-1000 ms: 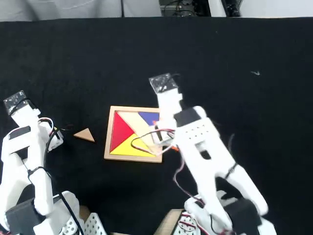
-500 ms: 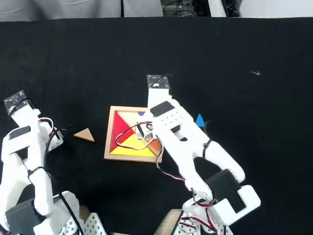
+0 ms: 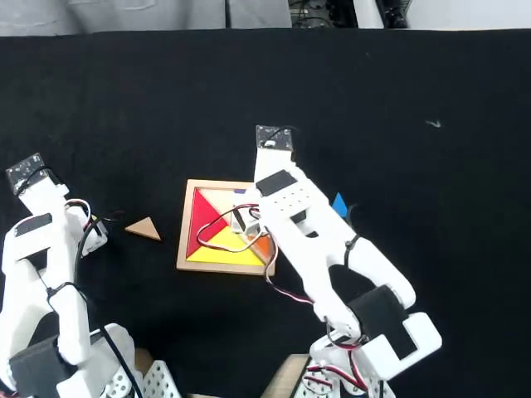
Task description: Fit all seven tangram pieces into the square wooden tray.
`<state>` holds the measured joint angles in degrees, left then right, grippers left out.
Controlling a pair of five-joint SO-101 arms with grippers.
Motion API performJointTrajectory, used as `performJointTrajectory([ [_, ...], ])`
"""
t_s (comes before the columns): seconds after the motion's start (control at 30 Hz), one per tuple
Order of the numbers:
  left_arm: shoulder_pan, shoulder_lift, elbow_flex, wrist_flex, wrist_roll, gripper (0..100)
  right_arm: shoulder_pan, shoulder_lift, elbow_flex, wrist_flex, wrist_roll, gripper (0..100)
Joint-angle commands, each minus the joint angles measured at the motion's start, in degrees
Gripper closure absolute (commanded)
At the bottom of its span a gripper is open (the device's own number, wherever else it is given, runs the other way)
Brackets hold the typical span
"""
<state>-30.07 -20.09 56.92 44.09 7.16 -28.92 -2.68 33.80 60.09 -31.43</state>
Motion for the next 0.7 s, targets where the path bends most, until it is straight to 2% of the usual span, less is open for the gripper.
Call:
performJointTrajectory([
  [0.0,0.0,-1.4,0.1,-0.9,-0.4,85,0.8,-0.1,-3.0,-0.6,-0.6,91.0],
  [0.13,0.0,-1.4,0.4,-1.8,-0.4,85,-0.5,0.0,-3.4,0.6,-0.3,89.7],
  [0.27,0.0,-2.0,2.2,-4.2,-0.4,85,-2.7,0.0,-3.4,1.1,-0.3,81.2],
  [0.57,0.0,-2.0,2.2,-4.3,-0.4,85,-3.4,-0.5,-3.5,1.2,0.1,81.0],
  [0.67,0.0,-2.0,2.2,-4.3,-0.4,85,-3.3,-0.7,-5.3,1.5,5.1,81.2],
])
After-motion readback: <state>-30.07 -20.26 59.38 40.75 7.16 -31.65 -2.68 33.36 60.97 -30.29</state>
